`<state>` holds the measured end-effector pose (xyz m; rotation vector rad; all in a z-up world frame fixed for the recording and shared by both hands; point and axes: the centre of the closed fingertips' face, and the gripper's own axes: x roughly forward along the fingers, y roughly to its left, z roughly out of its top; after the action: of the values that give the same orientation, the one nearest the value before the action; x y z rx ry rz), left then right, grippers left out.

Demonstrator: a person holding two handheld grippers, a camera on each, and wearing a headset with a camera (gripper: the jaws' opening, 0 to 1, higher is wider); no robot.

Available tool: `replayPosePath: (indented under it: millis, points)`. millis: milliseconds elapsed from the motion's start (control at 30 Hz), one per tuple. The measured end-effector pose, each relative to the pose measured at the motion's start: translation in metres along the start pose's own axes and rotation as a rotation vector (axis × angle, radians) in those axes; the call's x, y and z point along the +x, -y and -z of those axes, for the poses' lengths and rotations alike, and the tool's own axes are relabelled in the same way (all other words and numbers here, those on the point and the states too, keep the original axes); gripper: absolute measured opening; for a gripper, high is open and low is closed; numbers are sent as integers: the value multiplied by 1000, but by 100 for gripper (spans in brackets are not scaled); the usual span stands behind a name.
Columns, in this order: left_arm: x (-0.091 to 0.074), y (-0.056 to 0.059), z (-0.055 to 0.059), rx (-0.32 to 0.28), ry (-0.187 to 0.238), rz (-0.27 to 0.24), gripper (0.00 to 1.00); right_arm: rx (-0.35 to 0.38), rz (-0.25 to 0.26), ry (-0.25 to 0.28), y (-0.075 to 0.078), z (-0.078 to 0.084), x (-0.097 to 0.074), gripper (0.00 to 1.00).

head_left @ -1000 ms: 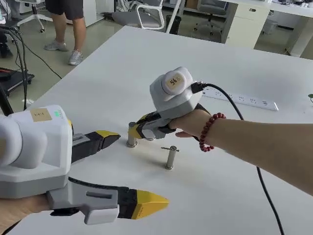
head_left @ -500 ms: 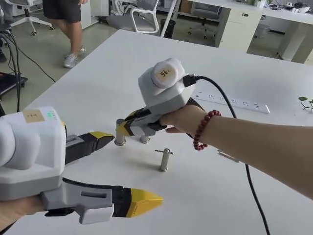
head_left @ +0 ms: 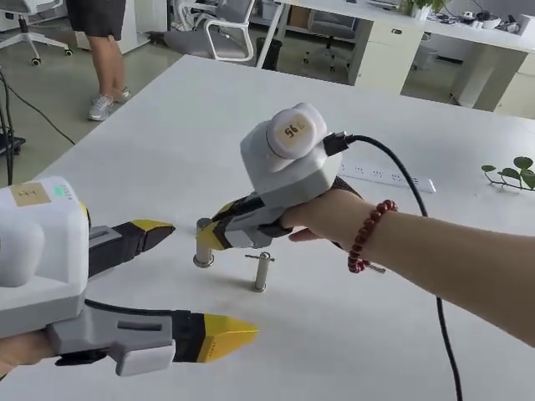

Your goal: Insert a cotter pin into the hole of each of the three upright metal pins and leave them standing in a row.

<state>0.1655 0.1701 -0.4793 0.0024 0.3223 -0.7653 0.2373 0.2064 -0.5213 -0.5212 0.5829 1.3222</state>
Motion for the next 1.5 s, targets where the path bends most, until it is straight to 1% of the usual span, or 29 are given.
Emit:
replayPosePath:
  millis: [167, 333, 467, 533, 733, 767, 833, 933, 1067, 1400, 1500]
  points:
    - [3, 3, -3, 4, 2, 7, 93, -5, 0, 0, -4, 7, -16, 8]
    - [4, 4, -6, 11, 4, 17, 93, 1, 6, -13, -8, 19, -32, 8]
    - [5, 4, -7, 13, 2, 18, 92, 11, 10, -17, -7, 31, -42, 8]
    - [5, 4, -9, 15, 6, 19, 92, 9, 11, -27, -8, 37, -47, 8]
    - [6, 6, -9, 18, 2, 23, 92, 27, 27, -45, -2, 53, -55, 8]
    - [6, 7, -8, 17, 2, 26, 91, 34, 31, -49, 0, 58, -57, 8]
    - [7, 8, -8, 17, 3, 30, 91, 42, 34, -52, 1, 63, -59, 8]
    - [8, 10, -5, 21, -7, 35, 91, 47, 44, -60, 3, 71, -62, 8]
    - [8, 12, -4, 20, -11, 39, 91, 51, 52, -64, 4, 77, -63, 8]
    - [8, 13, -3, 20, -18, 47, 89, 67, 58, -78, 4, 93, -60, 8]
    - [9, 14, -2, 21, -21, 52, 89, 70, 58, -98, 4, 101, -58, 8]
